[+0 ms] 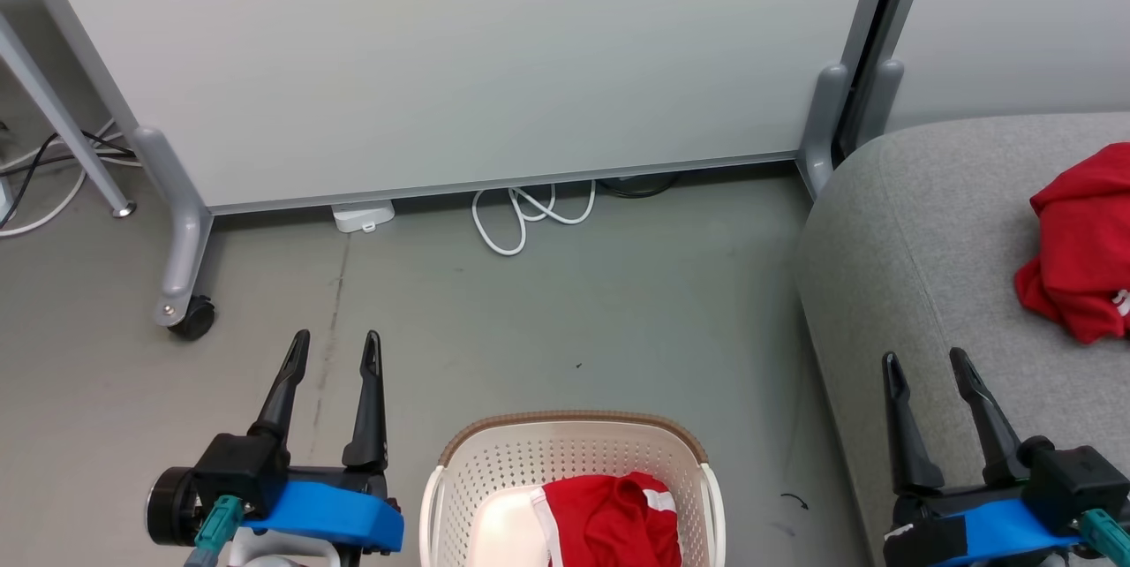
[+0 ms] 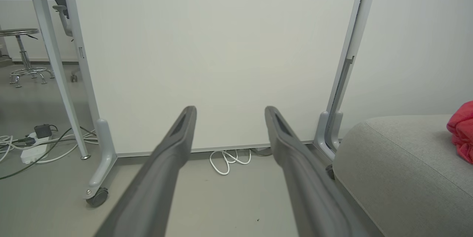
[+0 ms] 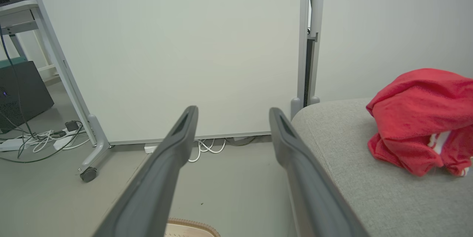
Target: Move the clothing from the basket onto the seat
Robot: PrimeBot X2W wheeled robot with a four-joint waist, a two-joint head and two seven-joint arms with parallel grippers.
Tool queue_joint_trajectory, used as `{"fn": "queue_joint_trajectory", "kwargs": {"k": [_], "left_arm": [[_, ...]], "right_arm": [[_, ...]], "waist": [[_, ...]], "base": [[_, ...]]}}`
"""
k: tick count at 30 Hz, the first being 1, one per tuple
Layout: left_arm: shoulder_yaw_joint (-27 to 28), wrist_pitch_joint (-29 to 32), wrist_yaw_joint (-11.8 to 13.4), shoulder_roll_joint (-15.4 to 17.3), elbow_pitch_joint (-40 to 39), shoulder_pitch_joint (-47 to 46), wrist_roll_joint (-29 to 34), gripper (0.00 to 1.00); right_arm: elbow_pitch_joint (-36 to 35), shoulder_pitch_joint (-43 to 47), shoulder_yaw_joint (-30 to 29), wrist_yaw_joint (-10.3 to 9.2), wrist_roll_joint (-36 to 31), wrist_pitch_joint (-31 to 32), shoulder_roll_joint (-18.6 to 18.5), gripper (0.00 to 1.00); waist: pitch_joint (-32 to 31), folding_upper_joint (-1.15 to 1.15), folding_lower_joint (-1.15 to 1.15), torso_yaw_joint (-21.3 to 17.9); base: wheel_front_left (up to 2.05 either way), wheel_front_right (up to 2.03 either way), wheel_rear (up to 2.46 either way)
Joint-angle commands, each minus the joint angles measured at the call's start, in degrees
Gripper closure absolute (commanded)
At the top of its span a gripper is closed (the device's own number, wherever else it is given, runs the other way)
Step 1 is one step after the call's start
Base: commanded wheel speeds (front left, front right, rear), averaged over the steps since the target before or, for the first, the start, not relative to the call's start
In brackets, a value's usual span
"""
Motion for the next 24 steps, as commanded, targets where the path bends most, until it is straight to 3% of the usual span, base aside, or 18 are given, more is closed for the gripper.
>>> {"fn": "queue_joint_trajectory", "kwargs": {"k": [1,12,24], "left_arm": [[0.2,-0.2,-0.2,-0.1,0.2,-0.6,0.3,0.0],[-2.1,-0.2,-0.6,-0.2,2.9,-2.3,1.0,0.0],[-17.3,-0.2,-0.6,1.3,16.4,-13.6,-1.3,0.0]], "right_arm": [[0.2,-0.4,0.1,0.02,0.2,0.0,0.1,0.0],[0.1,-1.1,0.2,0.02,0.2,0.0,0.1,0.0],[-1.8,-6.5,0.5,0.02,-1.4,0.0,0.1,0.0]], "waist": [[-0.1,0.0,0.0,-0.1],[-0.1,0.0,0.0,-0.6],[3.8,0.0,0.0,-3.2]], "base": [[0.0,0.0,0.0],[0.0,0.0,0.0],[0.0,0.0,0.0]]}}
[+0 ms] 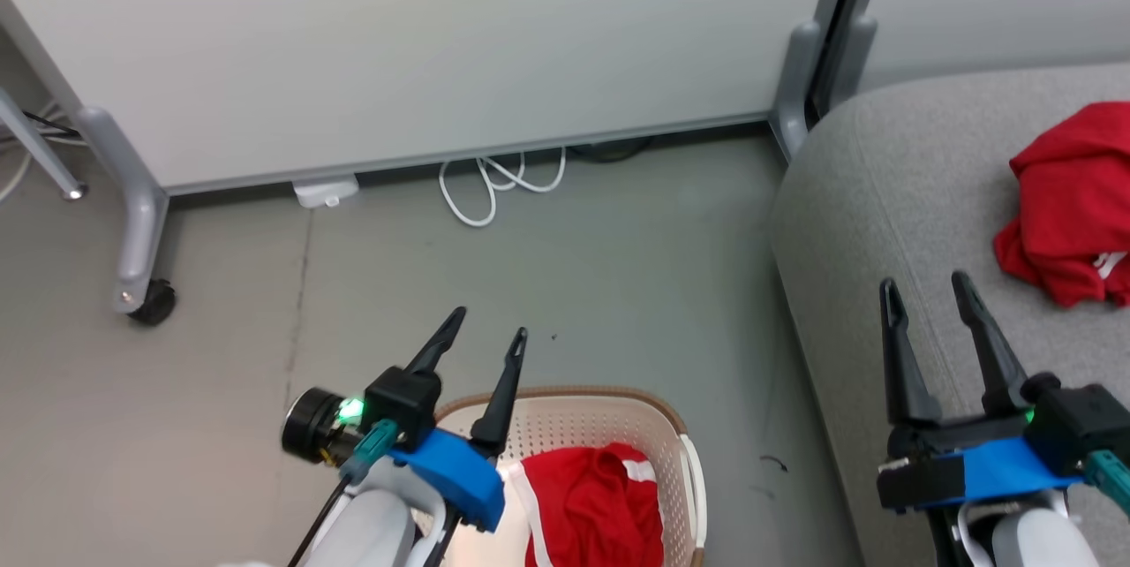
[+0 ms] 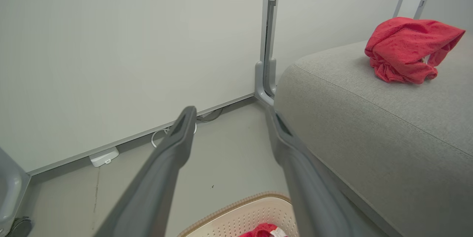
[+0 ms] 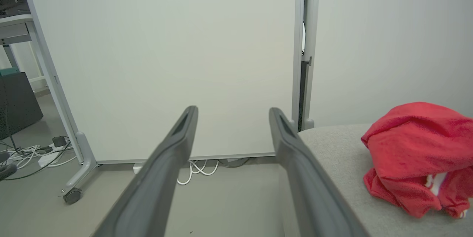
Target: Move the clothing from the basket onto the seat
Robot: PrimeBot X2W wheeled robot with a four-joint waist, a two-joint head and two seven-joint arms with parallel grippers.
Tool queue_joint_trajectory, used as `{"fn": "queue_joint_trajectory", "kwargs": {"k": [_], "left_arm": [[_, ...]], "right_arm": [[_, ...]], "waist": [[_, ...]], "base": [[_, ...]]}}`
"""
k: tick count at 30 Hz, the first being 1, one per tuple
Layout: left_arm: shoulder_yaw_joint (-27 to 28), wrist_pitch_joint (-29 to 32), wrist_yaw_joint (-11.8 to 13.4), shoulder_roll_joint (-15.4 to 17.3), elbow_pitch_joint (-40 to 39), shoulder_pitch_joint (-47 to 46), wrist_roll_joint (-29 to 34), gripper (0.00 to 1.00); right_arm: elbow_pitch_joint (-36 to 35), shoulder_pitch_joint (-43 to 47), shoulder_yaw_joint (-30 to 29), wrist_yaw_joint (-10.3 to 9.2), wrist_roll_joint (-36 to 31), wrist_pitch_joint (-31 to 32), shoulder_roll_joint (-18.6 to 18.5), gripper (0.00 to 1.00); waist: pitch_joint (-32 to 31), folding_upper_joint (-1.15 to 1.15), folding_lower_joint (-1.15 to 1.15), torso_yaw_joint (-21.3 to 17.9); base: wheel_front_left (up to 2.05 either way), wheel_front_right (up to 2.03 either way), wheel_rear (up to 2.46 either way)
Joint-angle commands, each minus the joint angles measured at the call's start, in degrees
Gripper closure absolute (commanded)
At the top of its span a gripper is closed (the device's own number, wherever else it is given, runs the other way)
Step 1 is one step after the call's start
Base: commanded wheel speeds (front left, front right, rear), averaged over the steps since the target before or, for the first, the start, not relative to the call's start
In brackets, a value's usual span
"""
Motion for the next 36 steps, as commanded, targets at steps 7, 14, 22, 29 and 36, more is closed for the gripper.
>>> {"fn": "queue_joint_trajectory", "kwargs": {"k": [7,14,22,29,36], "left_arm": [[-8.9,-0.2,0.0,0.8,9.0,-8.6,-2.9,0.0],[-17.7,-0.1,0.0,0.6,19.2,-16.0,-6.2,0.0],[-26.0,1.4,0.0,-0.1,29.1,-24.4,-10.5,0.0],[-31.3,4.5,0.0,-0.2,34.7,-29.8,-13.7,0.0],[-35.4,9.6,0.0,-0.3,38.6,-33.3,-16.5,0.0]], "right_arm": [[-2.0,-5.4,0.4,0.03,-1.0,0.0,-0.1,0.0],[-3.5,-9.9,0.7,0.03,-1.4,0.0,-0.3,0.0],[-5.4,-14.4,1.3,0.03,-1.2,0.0,-0.1,0.0],[-6.9,-17.6,1.8,0.03,-1.1,0.0,0.0,0.0],[-8.6,-19.0,1.6,0.03,-0.7,0.0,0.1,0.0]], "waist": [[8.0,0.0,0.0,-3.0],[15.8,0.0,0.0,-4.6],[25.5,0.0,0.0,-5.9],[33.1,0.0,0.0,-7.4],[38.9,0.0,0.0,-8.4]], "base": [[0.0,0.0,0.0],[0.0,0.0,0.0],[0.0,0.0,0.0],[0.0,0.0,0.0],[0.0,0.0,0.0]]}}
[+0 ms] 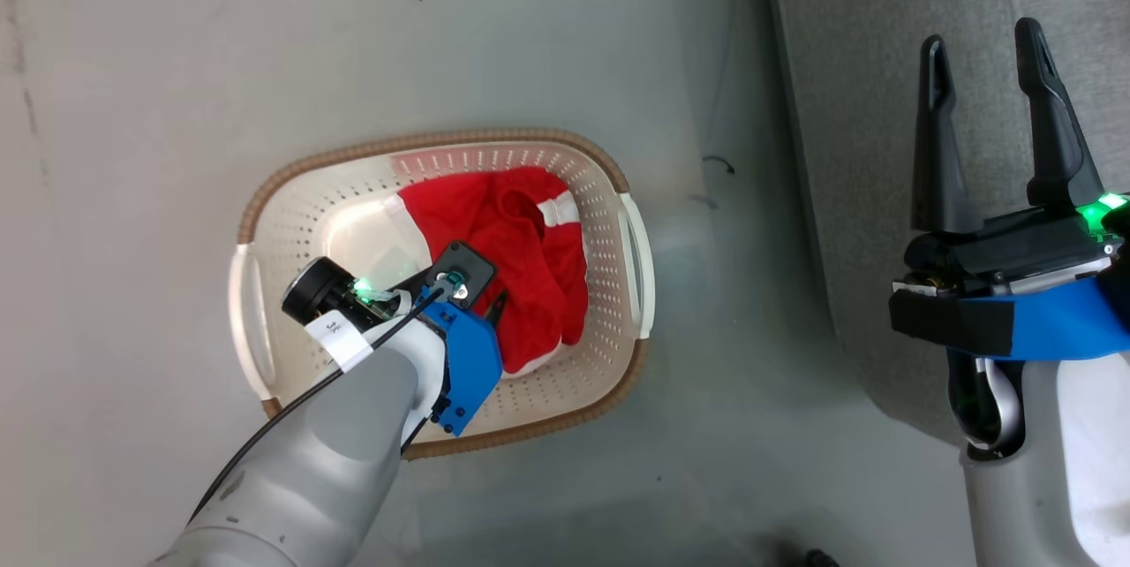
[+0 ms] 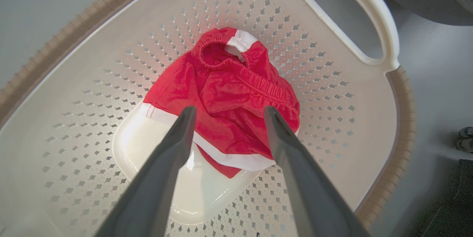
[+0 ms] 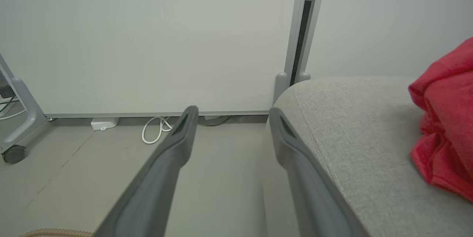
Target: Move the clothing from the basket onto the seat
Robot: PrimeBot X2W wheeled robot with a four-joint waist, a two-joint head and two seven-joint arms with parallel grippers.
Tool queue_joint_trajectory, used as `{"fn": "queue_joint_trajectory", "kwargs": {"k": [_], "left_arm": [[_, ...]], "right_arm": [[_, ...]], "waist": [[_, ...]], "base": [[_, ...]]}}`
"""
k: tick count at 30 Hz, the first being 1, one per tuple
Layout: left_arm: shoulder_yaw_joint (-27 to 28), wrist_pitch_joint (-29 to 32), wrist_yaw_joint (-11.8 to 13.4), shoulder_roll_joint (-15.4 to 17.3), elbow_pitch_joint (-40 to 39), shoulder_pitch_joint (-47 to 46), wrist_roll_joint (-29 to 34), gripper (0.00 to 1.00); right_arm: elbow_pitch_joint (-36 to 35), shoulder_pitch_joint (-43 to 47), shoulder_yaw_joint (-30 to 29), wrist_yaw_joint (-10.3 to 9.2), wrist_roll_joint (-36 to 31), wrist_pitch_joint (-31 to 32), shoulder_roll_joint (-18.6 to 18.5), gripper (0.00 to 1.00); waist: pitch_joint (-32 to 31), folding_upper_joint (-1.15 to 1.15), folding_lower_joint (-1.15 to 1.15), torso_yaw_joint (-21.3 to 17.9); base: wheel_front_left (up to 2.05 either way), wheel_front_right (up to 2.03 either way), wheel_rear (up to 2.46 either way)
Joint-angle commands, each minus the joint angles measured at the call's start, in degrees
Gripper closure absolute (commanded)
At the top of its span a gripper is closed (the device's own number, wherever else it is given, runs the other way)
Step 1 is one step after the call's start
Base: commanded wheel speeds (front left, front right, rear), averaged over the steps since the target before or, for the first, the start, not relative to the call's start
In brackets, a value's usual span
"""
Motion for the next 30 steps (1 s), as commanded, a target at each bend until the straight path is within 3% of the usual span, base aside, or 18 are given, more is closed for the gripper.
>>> {"fn": "queue_joint_trajectory", "kwargs": {"k": [1,18,30], "left_arm": [[-0.5,0.9,0.0,0.2,0.4,-1.6,-0.7,0.0],[-5.2,6.1,0.0,2.3,3.7,-7.6,-3.8,0.0],[-6.8,9.2,2.1,4.0,4.7,-10.6,-2.6,0.0]], "right_arm": [[-0.6,-1.1,0.0,0.03,0.3,0.0,0.1,0.0],[-5.2,-2.7,0.7,0.03,1.6,0.0,0.1,0.0],[-7.9,-2.4,0.8,0.02,1.8,0.0,0.1,0.0]], "waist": [[3.0,0.0,-0.02,-0.9],[13.3,0.0,-0.02,-2.7],[17.9,0.0,-0.02,-4.0]], "base": [[0.0,0.0,0.0],[0.0,0.0,0.0],[0.0,0.0,0.0]]}}
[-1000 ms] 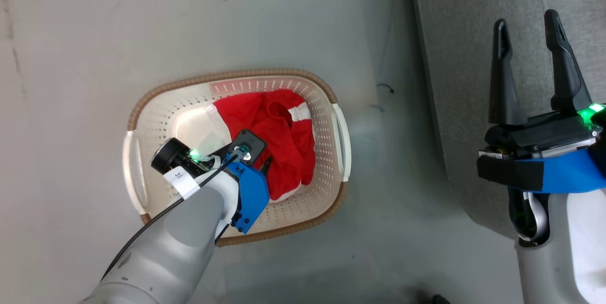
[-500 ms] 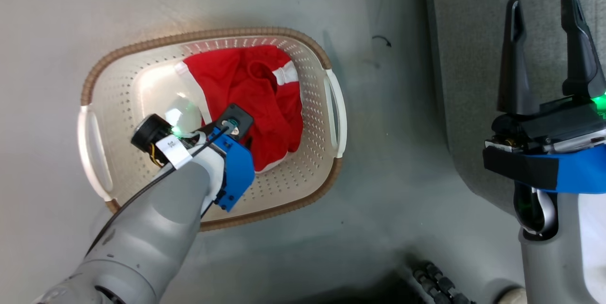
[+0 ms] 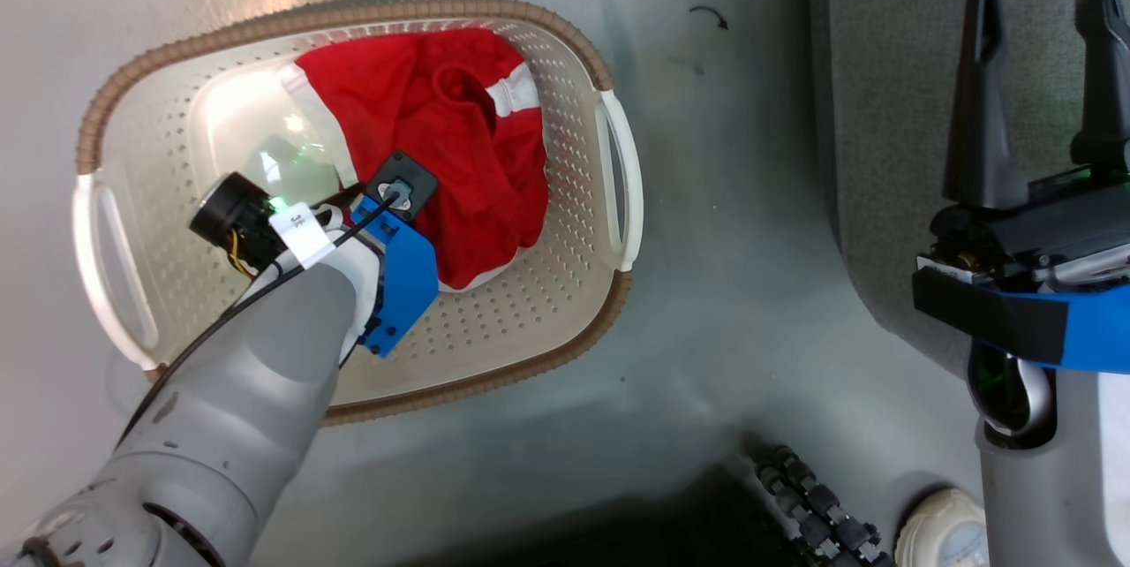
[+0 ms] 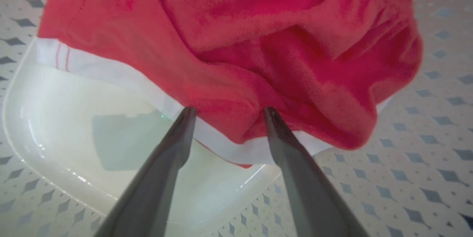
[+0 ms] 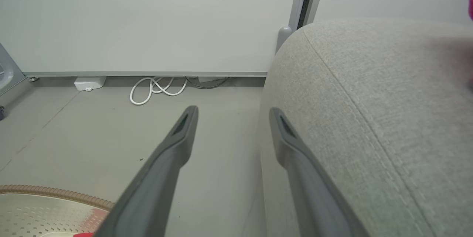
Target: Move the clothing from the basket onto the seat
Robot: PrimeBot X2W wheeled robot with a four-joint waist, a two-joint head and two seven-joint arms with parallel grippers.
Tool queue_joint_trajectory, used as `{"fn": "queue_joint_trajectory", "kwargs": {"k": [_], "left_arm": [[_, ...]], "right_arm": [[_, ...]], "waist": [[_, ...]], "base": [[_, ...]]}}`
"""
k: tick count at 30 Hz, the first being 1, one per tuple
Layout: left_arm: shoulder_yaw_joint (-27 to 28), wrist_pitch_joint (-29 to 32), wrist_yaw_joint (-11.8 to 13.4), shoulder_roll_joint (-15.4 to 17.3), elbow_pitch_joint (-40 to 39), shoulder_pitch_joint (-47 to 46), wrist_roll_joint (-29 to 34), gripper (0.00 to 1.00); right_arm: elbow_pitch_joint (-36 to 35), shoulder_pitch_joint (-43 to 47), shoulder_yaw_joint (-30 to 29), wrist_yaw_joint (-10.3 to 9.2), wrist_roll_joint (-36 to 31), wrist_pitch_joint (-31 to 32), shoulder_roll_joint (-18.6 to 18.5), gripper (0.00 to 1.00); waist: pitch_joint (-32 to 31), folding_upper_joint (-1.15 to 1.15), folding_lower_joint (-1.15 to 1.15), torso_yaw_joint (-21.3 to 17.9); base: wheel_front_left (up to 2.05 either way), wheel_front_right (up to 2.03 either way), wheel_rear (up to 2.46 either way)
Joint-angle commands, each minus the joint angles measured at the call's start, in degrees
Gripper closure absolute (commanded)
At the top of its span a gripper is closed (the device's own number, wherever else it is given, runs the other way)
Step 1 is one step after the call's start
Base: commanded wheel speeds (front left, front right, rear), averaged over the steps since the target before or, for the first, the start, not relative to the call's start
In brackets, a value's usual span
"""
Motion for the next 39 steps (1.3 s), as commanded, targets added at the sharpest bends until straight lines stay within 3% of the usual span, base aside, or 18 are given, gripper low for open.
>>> {"fn": "queue_joint_trajectory", "kwargs": {"k": [1,22,23,24,25,30,39], "left_arm": [[-1.0,0.8,0.7,0.8,0.2,-1.3,1.0,0.0],[-5.4,4.8,5.6,0.5,0.4,-5.1,4.5,0.0],[-5.5,5.2,5.8,0.5,0.4,-5.3,4.7,0.56],[-5.7,5.4,5.8,0.3,0.4,-5.5,4.9,0.82],[-5.8,5.6,5.6,0.1,0.4,-5.7,5.0,1.0],[-5.9,4.8,4.5,-1.0,0.3,-6.9,4.7,1.0],[-4.3,-2.0,3.2,-2.7,0.3,-5.0,2.2,1.0]], "right_arm": [[-0.6,-0.2,-0.2,0.03,0.2,0.0,0.1,0.0],[-7.1,1.7,-0.4,0.03,-2.4,0.0,0.1,0.0],[-7.6,1.8,-0.4,0.03,-2.8,0.0,0.1,0.0],[-8.0,1.9,-0.4,0.02,-3.1,0.0,0.1,0.0],[-8.3,2.1,-0.5,0.03,-3.3,0.0,0.1,0.0],[-8.7,1.7,-0.4,0.02,-3.7,0.0,0.1,0.0],[-6.9,-0.4,-0.7,0.03,-3.0,0.0,0.1,0.0]], "waist": [[1.0,0.0,-0.01,-0.3],[4.6,0.0,-0.01,-0.9],[4.6,0.0,-0.01,-0.6],[4.6,0.0,-0.01,-0.3],[4.7,0.0,-0.01,-0.2],[4.6,0.0,-0.01,0.1],[0.7,0.0,-0.01,1.2]], "base": [[0.0,0.0,0.0],[0.01,0.01,0.01],[0.06,0.06,0.06],[0.02,0.02,0.02],[0.0,0.0,0.0],[0.0,0.0,0.0],[0.0,0.0,0.0]]}}
